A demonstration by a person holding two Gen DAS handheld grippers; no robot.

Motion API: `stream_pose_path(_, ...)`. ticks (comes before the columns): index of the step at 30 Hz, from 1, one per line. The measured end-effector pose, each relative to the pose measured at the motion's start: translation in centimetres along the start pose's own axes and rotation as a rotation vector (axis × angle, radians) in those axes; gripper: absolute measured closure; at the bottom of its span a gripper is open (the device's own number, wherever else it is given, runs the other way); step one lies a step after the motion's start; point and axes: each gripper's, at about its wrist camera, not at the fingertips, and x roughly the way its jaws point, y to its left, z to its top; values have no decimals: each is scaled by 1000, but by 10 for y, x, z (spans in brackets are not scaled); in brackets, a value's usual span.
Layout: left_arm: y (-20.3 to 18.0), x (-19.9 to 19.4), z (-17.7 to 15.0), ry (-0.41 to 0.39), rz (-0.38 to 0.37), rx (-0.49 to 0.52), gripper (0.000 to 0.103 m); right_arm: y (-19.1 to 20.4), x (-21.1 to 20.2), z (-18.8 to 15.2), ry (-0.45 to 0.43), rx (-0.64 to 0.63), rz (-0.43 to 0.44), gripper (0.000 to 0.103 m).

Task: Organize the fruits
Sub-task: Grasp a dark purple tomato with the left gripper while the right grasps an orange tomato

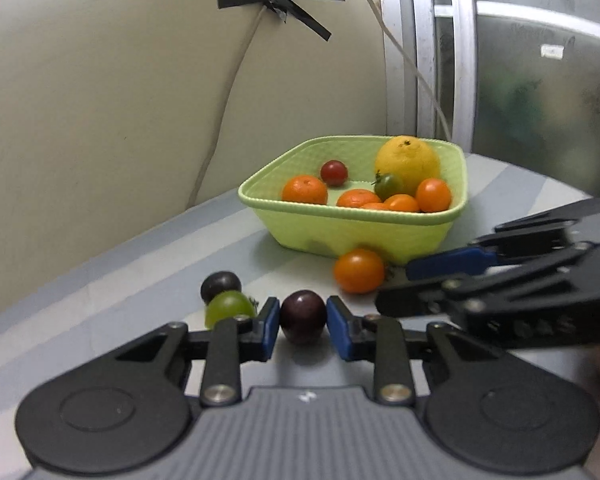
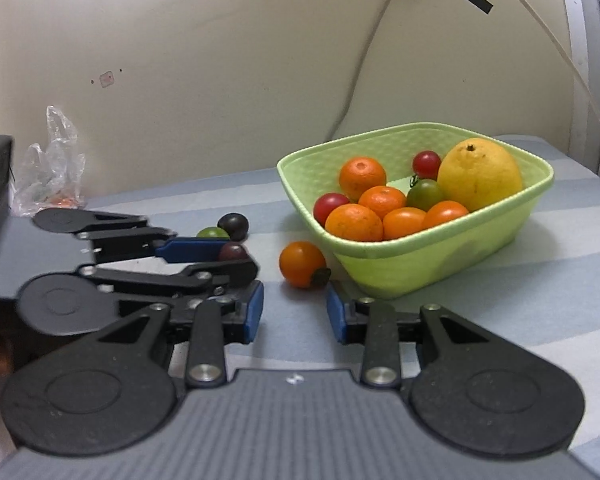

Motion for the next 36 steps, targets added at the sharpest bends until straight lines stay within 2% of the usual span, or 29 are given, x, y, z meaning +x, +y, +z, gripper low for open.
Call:
stream_pose_path(4, 8, -29, -13, 5, -21, -85, 77, 1, 5, 2, 0, 40, -10, 65)
stream_pose_path(7, 19, -47, -27, -1, -41, -188, 77, 4, 10, 3, -3, 93, -32, 64)
stream_pose_path(10, 29, -54, -42, -16, -50, -280, 77, 6, 16, 4, -16, 163, -82, 55)
stream_pose_path(13, 36, -52, -47, -11, -44, -327, 76, 16, 24, 5, -30, 210, -120, 48)
stream_pose_path(15, 39, -55, -48, -25, -58, -342, 76, 28, 27, 5, -42, 210, -162, 39)
stream_pose_path(16, 40, -56, -48, -31, -60, -344, 76, 32, 30, 5, -46, 205, -190, 39)
stream_pose_path(19, 41, -59, -49, -48, -66, -338, 76, 39, 37, 7, -44, 182, -238, 43)
stream_pose_path(21, 39, -62, -50, -61, -74, -322, 76, 41, 39, 7, -39, 172, -279, 65)
stream_pose_path(25, 35, -62, -49, -69, -97, -293, 76, 39, 35, 4, -41, 171, -276, 67)
stream_pose_path(28, 37, -62, -48, -69, -112, -292, 76, 34, 18, -5, -40, 192, -209, 68)
stream_pose_path(36, 25, -60, -49, -56, -135, -239, 76, 14, -49, -37, -5, 102, -63, 68)
